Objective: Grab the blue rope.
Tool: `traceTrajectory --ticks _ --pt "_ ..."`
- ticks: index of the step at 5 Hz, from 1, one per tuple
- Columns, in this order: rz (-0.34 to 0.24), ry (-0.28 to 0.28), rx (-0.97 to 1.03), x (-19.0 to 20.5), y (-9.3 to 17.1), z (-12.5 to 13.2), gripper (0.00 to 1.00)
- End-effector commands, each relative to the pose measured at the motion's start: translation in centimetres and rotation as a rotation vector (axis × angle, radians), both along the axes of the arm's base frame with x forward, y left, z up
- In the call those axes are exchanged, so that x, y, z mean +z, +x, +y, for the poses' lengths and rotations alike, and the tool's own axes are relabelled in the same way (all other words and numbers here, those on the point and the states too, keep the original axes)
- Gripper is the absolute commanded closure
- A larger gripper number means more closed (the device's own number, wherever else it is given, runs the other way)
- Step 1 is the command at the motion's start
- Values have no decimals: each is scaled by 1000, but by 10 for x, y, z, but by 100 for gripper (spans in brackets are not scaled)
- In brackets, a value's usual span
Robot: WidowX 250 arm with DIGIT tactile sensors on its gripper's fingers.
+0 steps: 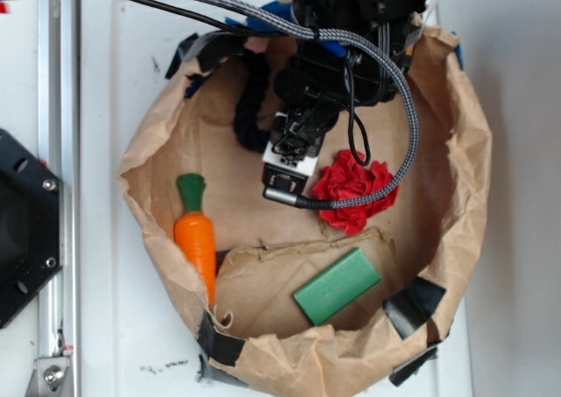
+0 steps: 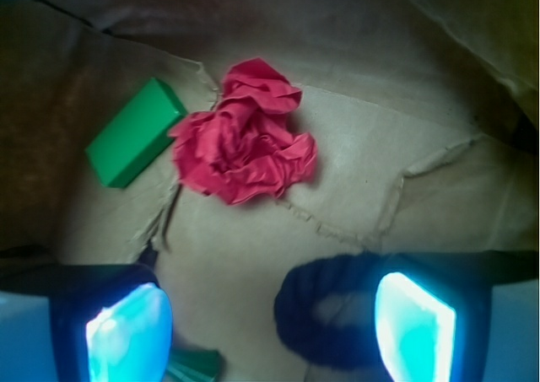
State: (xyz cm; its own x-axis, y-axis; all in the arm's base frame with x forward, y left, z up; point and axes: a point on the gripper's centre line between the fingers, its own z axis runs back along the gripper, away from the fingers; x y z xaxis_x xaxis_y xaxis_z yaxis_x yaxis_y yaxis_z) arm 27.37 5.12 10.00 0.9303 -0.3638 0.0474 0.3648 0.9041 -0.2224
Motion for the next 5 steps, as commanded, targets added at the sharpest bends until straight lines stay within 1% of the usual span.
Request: traceTrajectory --ticks 1,2,3,4,5 --pt "-51 134 -61 -4 7 -37 0" --pt "-51 130 -51 -5 7 -37 0" --pt "-90 124 48 0 0 -44 0" --pt "-147 138 113 6 -8 -55 0" --pt "-147 164 143 -1 -12 -54 0"
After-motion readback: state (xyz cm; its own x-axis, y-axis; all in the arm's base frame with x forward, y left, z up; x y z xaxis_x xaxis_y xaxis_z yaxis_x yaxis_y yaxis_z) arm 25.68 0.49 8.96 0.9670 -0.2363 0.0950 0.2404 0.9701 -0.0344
